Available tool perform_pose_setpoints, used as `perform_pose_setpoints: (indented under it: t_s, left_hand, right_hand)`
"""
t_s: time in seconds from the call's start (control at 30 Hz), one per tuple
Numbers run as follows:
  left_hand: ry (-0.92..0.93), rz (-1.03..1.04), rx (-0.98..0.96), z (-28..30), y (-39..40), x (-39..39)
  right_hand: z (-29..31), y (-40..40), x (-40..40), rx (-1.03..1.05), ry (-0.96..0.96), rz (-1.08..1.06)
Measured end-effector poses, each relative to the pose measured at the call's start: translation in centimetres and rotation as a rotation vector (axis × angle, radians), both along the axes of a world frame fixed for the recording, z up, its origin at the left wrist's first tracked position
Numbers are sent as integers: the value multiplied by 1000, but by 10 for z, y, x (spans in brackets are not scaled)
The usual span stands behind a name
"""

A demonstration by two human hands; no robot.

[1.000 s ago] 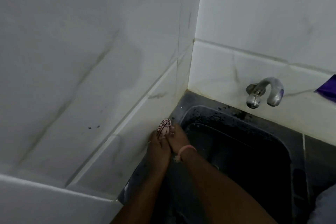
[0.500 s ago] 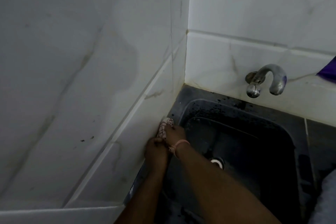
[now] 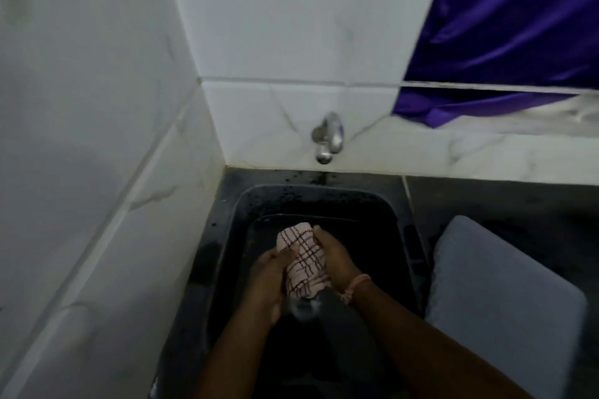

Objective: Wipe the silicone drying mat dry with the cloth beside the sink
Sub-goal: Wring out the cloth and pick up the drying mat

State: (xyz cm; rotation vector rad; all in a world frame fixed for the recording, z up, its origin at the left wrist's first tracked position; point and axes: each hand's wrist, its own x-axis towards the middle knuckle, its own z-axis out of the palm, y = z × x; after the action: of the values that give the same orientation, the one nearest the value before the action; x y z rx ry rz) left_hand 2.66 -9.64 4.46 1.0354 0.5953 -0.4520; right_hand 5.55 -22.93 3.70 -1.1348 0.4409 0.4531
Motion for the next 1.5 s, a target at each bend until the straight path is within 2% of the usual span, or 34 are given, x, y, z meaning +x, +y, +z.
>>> perform_pose_setpoints:
  t_s: [0.1, 0.23, 0.3, 0.37, 0.43, 0.5, 0.6, 0.7, 0.83, 0.97, 1.13, 1.2, 1.27, 1.3, 1.37, 1.43, 1.5]
  left_hand:
    - [-16, 51, 102, 4, -40, 2]
    - [-36, -202, 85, 13, -106, -8]
    - [-73, -296, 75, 9, -144, -16]
    - [-66, -370, 35, 4, -183, -24]
    - [-77, -479, 31, 1, -232, -33]
    - [-62, -523, 98, -4, -282, -42]
    - [-39, -677, 196, -13, -354, -59]
    - [-25, -771, 260, -24, -430, -74]
    - [-61, -802, 295, -32, -526, -85]
    - [-35, -857, 322, -39, -580, -84]
    - [-21, -814, 359, -51, -600, -82]
    - [-16, -753, 327, -51, -592, -82]
    - [-27, -712, 387, -53, -578, -79]
    - [-45, -681, 428, -52, -566, -76]
    - [-145, -608, 474, -52, -534, -69]
    - [-242, -531, 564, -49, -491, -63]
    - [-249, -433, 735, -47, -440, -58]
  right_hand:
    - [0, -38, -16, -284, -120, 53]
    - [0, -111, -44, -486, -132, -143]
    - [-4, -152, -58, -456, -59, -172]
    - [-10, -192, -74, -272, -3, -122]
    - [-18, -239, -100, -164, -39, -144]
    - [-27, -287, -128, -247, -63, -221]
    - [-49, -358, -160, -466, -43, -461]
    - [-64, -421, -180, -543, -23, -675]
    - [-71, -499, -188, -567, 95, -819]
    - [-82, -548, -184, -678, 168, -836]
    - [-89, -557, -178, -902, 229, -791]
    - [-92, -553, -177, -1114, 314, -655]
    - [-84, -543, -178, -1387, 403, -493]
    - [-78, -536, -176, -1489, 374, -477]
    - [-70, -517, -172, -1543, 117, -520]
    - [-66, -494, -164, -1401, -179, -473]
    - [-63, -473, -154, -1289, -211, -346]
